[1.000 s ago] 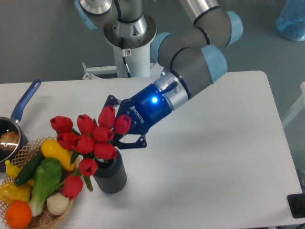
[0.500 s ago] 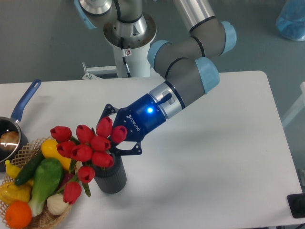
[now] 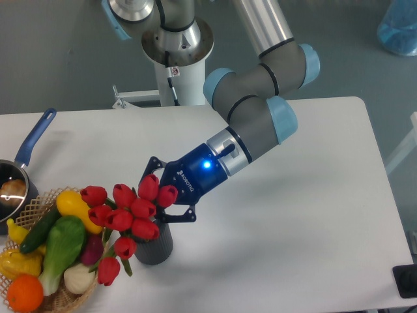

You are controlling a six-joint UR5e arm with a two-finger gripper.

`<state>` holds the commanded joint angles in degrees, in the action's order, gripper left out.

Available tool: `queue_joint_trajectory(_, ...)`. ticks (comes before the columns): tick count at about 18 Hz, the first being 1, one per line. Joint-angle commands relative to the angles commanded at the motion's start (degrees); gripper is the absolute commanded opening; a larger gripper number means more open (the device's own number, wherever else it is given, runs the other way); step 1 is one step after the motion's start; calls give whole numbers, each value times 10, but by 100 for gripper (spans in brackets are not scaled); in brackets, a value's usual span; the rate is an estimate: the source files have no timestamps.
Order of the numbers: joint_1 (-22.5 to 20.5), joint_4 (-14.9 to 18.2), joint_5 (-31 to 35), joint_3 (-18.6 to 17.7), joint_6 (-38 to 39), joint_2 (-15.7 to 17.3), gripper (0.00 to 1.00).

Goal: Insert the flowers into the vase
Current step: 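Push the tulips deeper into the vase and settle the bunch, then open the gripper and withdraw it away from the tulips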

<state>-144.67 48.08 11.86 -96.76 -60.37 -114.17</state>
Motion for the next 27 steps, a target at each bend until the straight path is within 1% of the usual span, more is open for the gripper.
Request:
queue_joint_trajectory(2, -4, -1, 19, -8, -26, -2, 6)
queue_joint_trajectory(4, -6, 0, 26, -18, -37, -4, 8)
queue_joint_trajectory(7, -8, 0, 37, -21, -46, -4, 18)
queue_joint_trajectory(8, -11, 0, 38, -23, -46, -4, 27)
queue_joint_trajectory(9, -16, 0, 39, -26, -45, -4, 53)
queue_joint_trajectory(12, -27, 0, 39, -31, -45, -3, 97)
queue_joint_trajectory(13, -28, 0, 40, -32, -45, -3, 100)
queue_joint_trajectory(20, -32, 0, 118, -36, -47, -2, 100)
queue_joint_trajectory(23, -40, 0, 157, -46, -57, 3, 100)
queue_joint_trajectory(25, -49, 1, 196, -56, -83, 15, 100)
queue_joint_trajectory(27, -58, 1, 220, -62, -86, 25, 100)
